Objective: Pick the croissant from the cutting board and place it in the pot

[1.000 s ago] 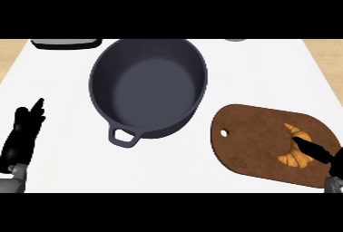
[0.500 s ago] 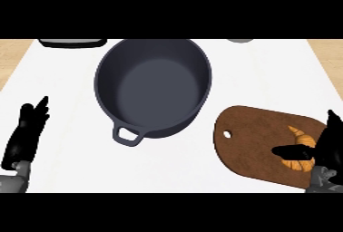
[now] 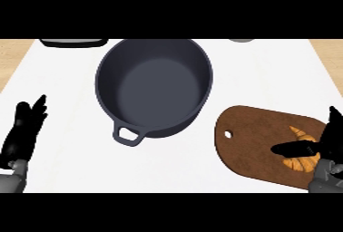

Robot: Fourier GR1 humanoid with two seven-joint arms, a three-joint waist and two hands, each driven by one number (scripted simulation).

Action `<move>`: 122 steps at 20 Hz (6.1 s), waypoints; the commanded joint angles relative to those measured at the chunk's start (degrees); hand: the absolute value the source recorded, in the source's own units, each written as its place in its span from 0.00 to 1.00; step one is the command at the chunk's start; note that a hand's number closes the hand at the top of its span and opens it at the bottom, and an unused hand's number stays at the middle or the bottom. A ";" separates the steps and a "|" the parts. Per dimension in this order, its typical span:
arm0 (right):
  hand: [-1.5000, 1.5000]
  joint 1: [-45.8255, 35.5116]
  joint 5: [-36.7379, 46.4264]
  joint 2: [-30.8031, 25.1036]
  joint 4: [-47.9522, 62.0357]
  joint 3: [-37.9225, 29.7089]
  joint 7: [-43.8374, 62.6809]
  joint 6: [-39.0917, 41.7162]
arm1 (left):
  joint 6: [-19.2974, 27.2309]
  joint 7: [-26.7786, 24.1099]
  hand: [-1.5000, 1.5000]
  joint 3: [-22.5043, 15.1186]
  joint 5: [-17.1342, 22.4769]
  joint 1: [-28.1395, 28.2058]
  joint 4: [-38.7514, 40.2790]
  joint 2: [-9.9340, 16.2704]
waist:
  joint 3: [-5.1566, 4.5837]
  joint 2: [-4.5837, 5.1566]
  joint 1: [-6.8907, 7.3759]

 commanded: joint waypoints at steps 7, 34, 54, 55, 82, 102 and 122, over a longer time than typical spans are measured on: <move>0.00 0.74 3.01 4.12 0.16 -2.87 9.92 8.41 | -0.86 0.10 0.50 0.47 -1.24 0.43 -1.24 -0.51 | 0.11 0.02 -0.01; 0.00 -2.07 7.43 9.84 19.34 -12.12 -3.33 0.38 | -3.44 -0.06 0.50 3.51 -6.67 0.24 -0.44 -6.48 | 0.16 0.17 0.11; 1.00 -2.40 8.97 2.70 28.67 -12.85 -14.12 -6.34 | -6.72 3.15 0.50 7.17 -10.94 -0.94 -2.73 -9.80 | 0.18 0.16 0.17; 1.00 0.42 8.24 1.27 22.23 -12.54 -13.22 -1.80 | -7.97 2.41 0.50 8.68 -9.83 -0.56 -1.87 -8.90 | 0.16 0.09 -0.04; 1.00 -4.54 5.17 -4.17 -14.64 7.65 -44.08 0.63 | -8.31 -0.21 0.50 10.42 -11.22 1.17 -1.32 -9.02 | 0.13 -0.34 -0.39; 1.00 -48.74 4.35 10.53 5.51 11.13 -22.63 14.96 | -10.40 1.56 0.50 11.02 -11.79 -0.71 -2.37 -9.41 | 0.11 0.22 0.81; 0.00 -56.21 -19.64 10.69 48.32 22.06 -24.80 -14.30 | -10.08 2.15 0.50 9.25 -13.96 -3.22 -2.30 -11.94 | 0.13 0.52 2.17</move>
